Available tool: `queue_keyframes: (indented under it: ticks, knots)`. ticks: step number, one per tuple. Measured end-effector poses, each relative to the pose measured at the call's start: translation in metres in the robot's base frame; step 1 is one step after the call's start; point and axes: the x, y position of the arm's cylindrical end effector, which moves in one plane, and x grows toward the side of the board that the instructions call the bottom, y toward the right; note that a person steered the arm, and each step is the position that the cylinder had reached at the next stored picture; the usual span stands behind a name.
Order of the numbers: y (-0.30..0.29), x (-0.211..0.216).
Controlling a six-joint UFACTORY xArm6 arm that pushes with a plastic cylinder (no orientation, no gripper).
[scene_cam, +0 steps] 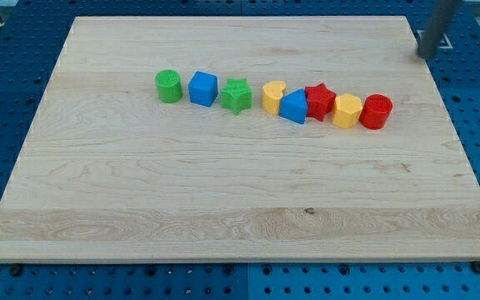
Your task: Move your hand towards the horizontal line of blocks
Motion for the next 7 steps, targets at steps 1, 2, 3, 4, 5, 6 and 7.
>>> queue_keyframes:
  ticks: [1, 2, 3, 4, 5, 6, 7]
  knots:
    - [0.009, 0.009]
    - [0.009, 0.019]
    - [0.001, 0.092]
    - [-0.009, 0.133]
    - [-0.002, 0.203]
    - [-0.032, 0.253]
    - [-0.101, 0.252]
